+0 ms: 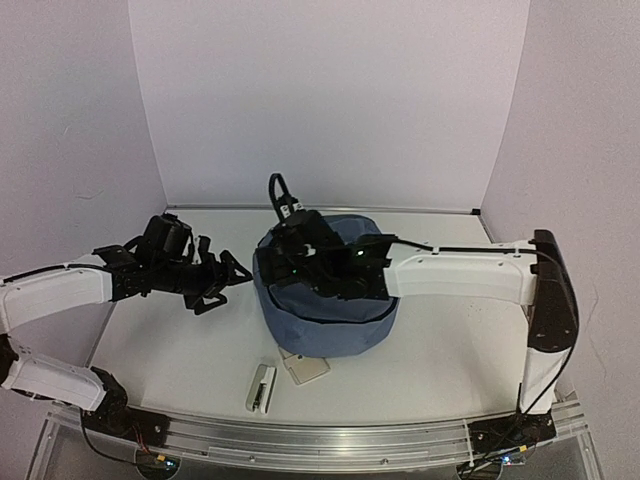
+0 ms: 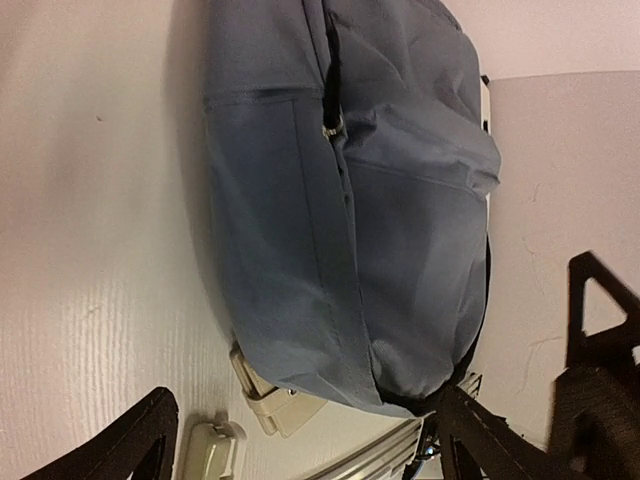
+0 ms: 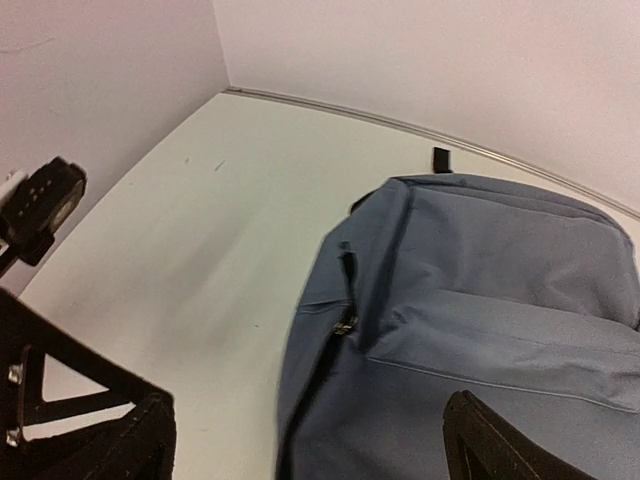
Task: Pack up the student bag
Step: Adjust the student bag at the center of the board.
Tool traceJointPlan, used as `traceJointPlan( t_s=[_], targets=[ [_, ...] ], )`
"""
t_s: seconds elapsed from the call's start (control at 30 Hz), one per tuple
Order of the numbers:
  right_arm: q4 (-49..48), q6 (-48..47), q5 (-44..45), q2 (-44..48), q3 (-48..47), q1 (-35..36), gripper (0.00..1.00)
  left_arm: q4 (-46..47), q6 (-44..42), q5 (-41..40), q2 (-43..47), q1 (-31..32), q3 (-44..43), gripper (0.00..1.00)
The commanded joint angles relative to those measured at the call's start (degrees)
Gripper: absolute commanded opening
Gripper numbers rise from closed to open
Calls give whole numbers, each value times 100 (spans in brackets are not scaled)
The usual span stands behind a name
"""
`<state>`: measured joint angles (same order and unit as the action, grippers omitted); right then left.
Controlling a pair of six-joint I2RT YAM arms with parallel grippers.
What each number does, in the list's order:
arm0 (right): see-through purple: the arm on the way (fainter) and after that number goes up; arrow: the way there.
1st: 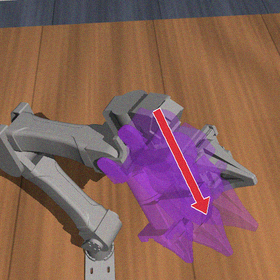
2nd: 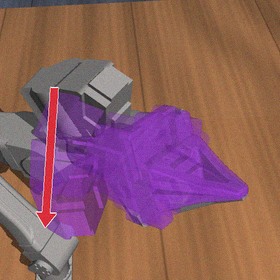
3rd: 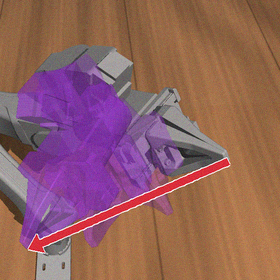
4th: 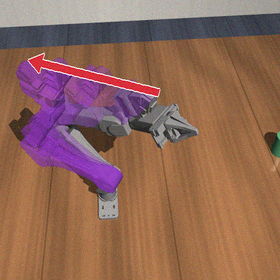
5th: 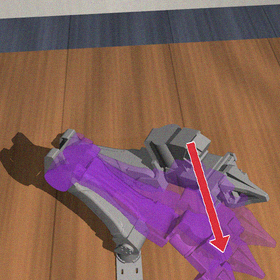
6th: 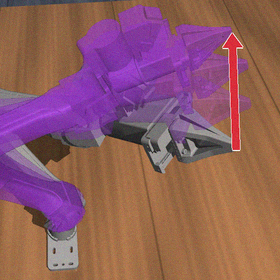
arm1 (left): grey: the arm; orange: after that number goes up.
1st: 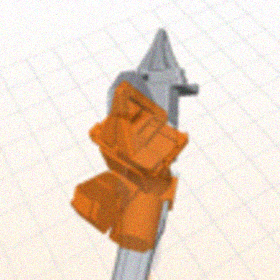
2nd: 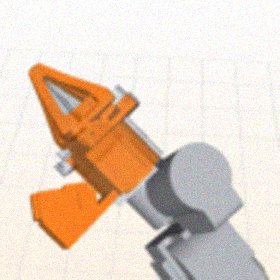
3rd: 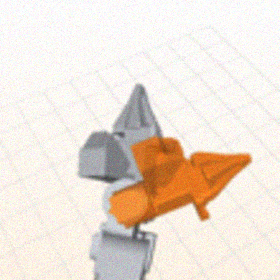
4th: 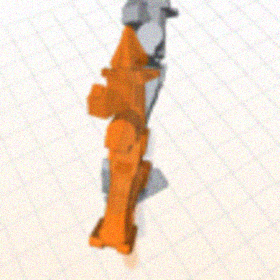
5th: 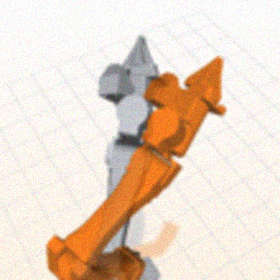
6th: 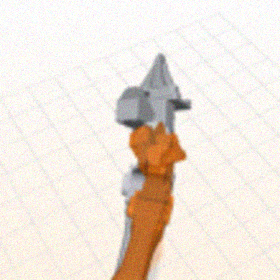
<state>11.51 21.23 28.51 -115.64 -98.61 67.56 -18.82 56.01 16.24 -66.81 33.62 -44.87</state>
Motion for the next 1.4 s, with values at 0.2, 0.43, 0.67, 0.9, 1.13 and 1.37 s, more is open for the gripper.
traceJointPlan(
  t_s=[0.2, 0.43, 0.67, 0.9, 1.13, 1.37],
  targets=[
    [157, 507, 169, 2283, 2067, -1414, 95, 1056, 648, -138, -1218, 987, -341, 90],
    [172, 721, 154, 2701, 2688, -1539, 93, 1673, 773, -33, -2080, 1345, -669, 81],
    [183, 905, -5, 2770, 2936, -1539, 90, 1130, 655, -505, -2046, 1341, -836, 3],
    [193, 998, 40, 2995, 3067, -1542, 90, -250, -482, -378, -1048, 377, -1075, 0],
    [193, 1079, -144, 2961, 3058, -1540, 90, -1324, -2271, 458, -1141, -1793, -1791, 9],
    [114, 1121, -533, 2890, 3132, -1565, 92, -1721, -2609, 311, -2011, -2756, -2628, 40]
  ],
)
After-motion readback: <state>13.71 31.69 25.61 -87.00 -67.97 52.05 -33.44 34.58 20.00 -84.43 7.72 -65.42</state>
